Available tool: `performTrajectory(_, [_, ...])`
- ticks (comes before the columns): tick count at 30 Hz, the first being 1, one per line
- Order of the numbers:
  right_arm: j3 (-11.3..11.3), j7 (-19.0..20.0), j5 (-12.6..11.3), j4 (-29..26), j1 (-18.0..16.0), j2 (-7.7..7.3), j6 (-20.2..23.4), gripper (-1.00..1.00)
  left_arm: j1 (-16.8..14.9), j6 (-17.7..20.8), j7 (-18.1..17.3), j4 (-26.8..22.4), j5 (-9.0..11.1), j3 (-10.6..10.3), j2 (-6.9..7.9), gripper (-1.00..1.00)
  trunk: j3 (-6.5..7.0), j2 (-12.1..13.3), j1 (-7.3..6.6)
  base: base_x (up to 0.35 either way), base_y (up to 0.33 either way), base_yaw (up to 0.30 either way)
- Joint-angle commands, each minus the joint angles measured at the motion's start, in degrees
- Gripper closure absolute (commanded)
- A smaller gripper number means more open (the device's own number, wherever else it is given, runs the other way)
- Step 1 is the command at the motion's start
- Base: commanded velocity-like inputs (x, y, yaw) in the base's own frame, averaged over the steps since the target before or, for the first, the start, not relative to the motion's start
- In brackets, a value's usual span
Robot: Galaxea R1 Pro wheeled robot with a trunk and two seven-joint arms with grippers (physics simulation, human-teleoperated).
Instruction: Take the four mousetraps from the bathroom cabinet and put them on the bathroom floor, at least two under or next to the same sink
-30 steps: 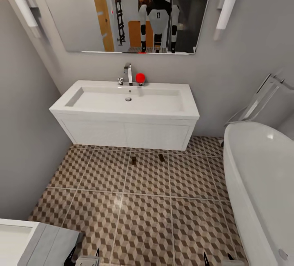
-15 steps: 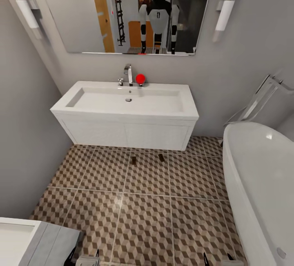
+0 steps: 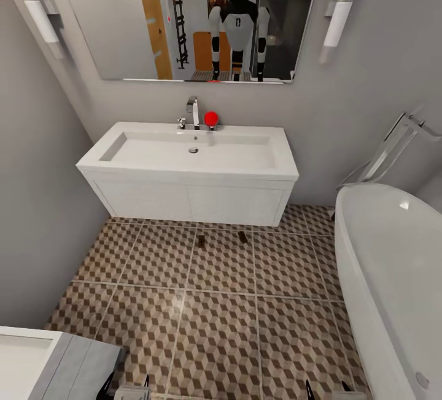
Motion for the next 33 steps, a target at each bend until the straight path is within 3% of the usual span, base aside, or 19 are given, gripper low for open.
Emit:
performTrajectory(1, [0.52,-0.37,-0.22,0.02,-0.03,0.02,-0.11,-1.0,-0.08,-0.22,0.39,0.2,-0.03,-0.44,-0.06,-1.0,-0.09,-0.1,0.03,0.0,0.0,0.0])
performTrajectory(18, [0.56,-0.36,-0.23,0.02,-0.03,0.14,-0.19,-1.0,-0.08,-0.22,0.39,0.2,-0.03,-0.44,-0.11,-1.0,-0.01,-0.1,0.03,0.0,0.0,0.0])
performTrajectory(33, [0.52,-0.37,-0.28,0.02,-0.03,0.15,-0.2,-1.0,-0.08,-0.22,0.39,0.2,-0.03,-0.44,-0.11,-1.0,1.2,-0.1,0.03,0.0,0.0,0.0])
